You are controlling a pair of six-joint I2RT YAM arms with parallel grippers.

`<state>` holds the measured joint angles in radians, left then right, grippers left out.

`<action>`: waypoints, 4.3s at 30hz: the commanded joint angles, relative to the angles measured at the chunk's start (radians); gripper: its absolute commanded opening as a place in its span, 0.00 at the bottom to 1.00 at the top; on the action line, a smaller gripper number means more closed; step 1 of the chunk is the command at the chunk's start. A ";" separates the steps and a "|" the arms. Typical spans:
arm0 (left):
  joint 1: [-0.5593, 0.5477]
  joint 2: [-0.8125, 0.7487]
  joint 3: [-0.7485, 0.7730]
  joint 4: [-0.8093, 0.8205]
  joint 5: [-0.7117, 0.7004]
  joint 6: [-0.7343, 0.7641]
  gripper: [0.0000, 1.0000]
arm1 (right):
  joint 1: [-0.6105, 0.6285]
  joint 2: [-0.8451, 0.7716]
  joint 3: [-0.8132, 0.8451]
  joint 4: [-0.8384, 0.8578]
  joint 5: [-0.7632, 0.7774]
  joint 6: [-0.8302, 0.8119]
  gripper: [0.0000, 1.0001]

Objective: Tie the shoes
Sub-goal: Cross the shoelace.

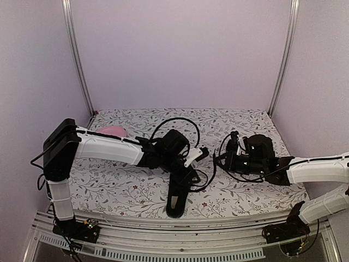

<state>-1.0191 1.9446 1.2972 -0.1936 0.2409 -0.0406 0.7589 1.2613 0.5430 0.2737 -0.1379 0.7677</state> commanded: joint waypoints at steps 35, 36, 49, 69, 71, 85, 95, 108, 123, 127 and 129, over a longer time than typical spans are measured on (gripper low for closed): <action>-0.108 0.223 0.178 -0.223 -0.306 0.157 0.00 | 0.000 -0.111 -0.069 -0.048 0.011 0.044 0.02; -0.108 0.210 0.169 -0.205 -0.323 0.141 0.00 | 0.001 -0.111 -0.065 -0.049 0.011 0.042 0.02; 0.071 -0.084 -0.026 0.059 -0.009 -0.178 0.00 | 0.001 -0.041 0.111 -0.050 0.014 -0.026 0.02; 0.188 -0.166 -0.299 0.413 0.353 -0.421 0.00 | 0.001 0.328 0.598 -0.062 -0.059 -0.117 0.02; 0.191 -0.165 -0.306 0.426 0.359 -0.433 0.00 | 0.001 0.340 0.603 -0.062 -0.056 -0.118 0.02; 0.209 -0.162 -0.363 0.533 0.406 -0.511 0.00 | 0.001 0.366 0.623 -0.077 -0.038 -0.119 0.02; 0.207 -0.104 -0.346 0.562 0.457 -0.531 0.00 | 0.001 0.398 0.647 -0.074 -0.058 -0.117 0.02; 0.207 -0.068 -0.339 0.574 0.489 -0.552 0.07 | 0.001 0.413 0.654 -0.064 -0.072 -0.111 0.02; 0.195 -0.035 -0.313 0.559 0.498 -0.551 0.14 | 0.003 0.438 0.659 -0.029 -0.105 -0.093 0.02; 0.190 -0.035 -0.309 0.529 0.480 -0.539 0.17 | 0.004 0.440 0.659 -0.020 -0.101 -0.090 0.02; 0.188 -0.035 -0.309 0.524 0.471 -0.539 0.17 | 0.005 0.445 0.659 -0.016 -0.106 -0.088 0.02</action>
<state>-0.8246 1.9003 0.9668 0.3523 0.7246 -0.5945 0.7589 1.6920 1.1755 0.2184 -0.2249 0.6697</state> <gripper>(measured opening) 0.165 0.021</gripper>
